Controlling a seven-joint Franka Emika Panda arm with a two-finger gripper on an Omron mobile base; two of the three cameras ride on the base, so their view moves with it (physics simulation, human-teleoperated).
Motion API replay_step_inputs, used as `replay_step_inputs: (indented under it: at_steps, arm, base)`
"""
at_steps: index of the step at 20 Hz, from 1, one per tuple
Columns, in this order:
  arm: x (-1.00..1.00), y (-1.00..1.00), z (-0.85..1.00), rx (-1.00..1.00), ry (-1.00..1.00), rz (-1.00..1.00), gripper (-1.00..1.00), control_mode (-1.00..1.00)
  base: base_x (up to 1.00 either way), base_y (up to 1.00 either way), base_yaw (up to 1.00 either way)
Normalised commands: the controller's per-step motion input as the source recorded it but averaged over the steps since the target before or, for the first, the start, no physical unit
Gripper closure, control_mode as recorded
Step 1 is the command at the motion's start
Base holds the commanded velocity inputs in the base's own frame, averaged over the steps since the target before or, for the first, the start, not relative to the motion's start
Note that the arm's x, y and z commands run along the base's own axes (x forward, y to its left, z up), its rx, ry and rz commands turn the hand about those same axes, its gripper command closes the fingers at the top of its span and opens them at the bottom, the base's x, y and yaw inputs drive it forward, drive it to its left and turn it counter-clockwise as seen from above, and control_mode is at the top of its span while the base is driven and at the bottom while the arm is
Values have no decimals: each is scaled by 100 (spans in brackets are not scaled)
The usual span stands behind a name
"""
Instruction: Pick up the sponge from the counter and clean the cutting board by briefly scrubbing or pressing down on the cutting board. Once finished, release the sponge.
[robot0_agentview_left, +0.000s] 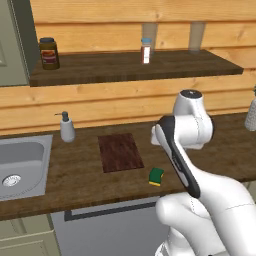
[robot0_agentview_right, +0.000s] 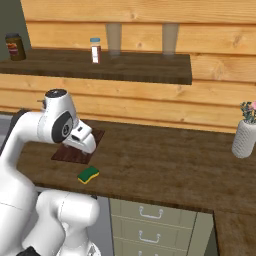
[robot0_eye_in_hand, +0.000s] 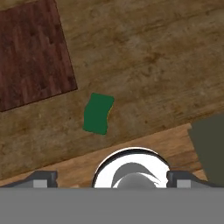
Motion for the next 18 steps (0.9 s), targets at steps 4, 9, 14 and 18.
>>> replay_step_inputs:
  at_steps: [4, 9, 14, 18]
  arm:
    - [4, 4, -54, 0, 24, -14, -100, -100]
    - [22, 0, -36, 2, 14, -9, -100, -100]
    - [56, 0, -10, 3, 1, -7, -100, -100]
    - [43, 0, -24, 2, 1, -1, -100, -100]
  base:
    - [0, 0, 0]
    - [0, 0, 0]
    - [0, 0, 0]
    - [0, 0, 0]
